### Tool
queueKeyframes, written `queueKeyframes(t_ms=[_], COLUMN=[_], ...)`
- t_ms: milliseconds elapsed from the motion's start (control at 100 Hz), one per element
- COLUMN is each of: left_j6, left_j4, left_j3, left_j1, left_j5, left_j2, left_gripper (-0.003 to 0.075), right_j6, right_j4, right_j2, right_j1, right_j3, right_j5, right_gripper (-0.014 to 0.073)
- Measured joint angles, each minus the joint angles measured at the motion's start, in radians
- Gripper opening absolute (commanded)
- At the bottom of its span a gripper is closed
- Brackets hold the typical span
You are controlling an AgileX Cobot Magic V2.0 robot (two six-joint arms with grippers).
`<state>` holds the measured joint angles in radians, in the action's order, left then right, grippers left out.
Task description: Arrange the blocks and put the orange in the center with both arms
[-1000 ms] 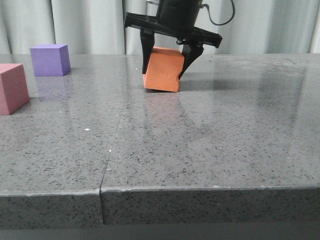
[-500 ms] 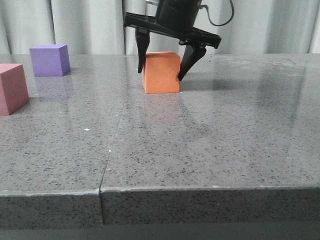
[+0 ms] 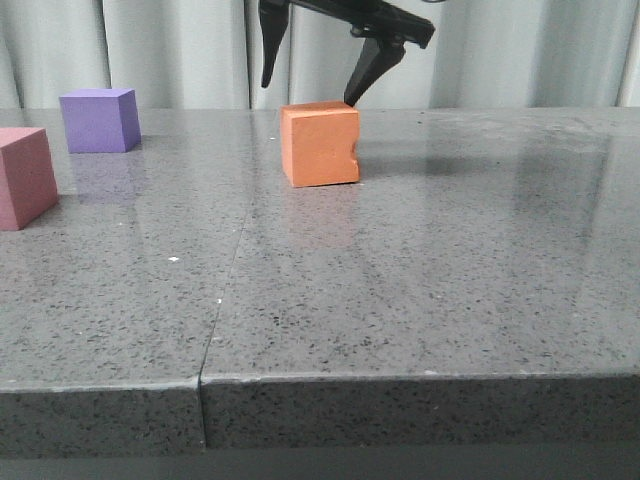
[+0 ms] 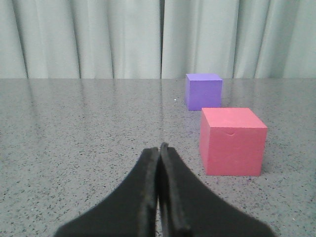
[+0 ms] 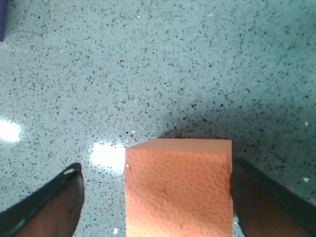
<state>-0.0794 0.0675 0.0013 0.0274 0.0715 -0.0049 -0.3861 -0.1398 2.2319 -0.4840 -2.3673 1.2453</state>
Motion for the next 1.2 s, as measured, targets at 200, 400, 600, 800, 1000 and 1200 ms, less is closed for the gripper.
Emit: queueKeyframes(t_ms=[200, 400, 600, 800, 1000, 1200], left_j6=[0.0, 0.0, 0.0, 0.0, 0.0, 0.0], left_j4=[0.0, 0.0, 0.0, 0.0, 0.002, 0.002], left_j3=[0.0, 0.0, 0.0, 0.0, 0.0, 0.0], left_j1=[0.0, 0.0, 0.0, 0.0, 0.0, 0.0], left_j5=[0.0, 0.0, 0.0, 0.0, 0.0, 0.0], left_j2=[0.0, 0.0, 0.0, 0.0, 0.0, 0.0], left_gripper=[-0.002, -0.002, -0.002, -0.002, -0.002, -0.002], right_j6=[0.012, 0.034, 0.05, 0.054, 0.054, 0.054], right_j4=[0.0, 0.025, 0.065, 0.09, 0.113, 0.128], right_j2=[-0.061, -0.129, -0.219, -0.317, -0.408, -0.529], right_j1=[0.0, 0.0, 0.0, 0.0, 0.0, 0.0], right_j3=[0.0, -0.001, 0.066, 0.222, 0.393, 0.598], right_j5=[0.005, 0.008, 0.012, 0.012, 0.012, 0.002], right_gripper=[0.0571, 0.0266, -0.0034, -0.0067, -0.0067, -0.0067])
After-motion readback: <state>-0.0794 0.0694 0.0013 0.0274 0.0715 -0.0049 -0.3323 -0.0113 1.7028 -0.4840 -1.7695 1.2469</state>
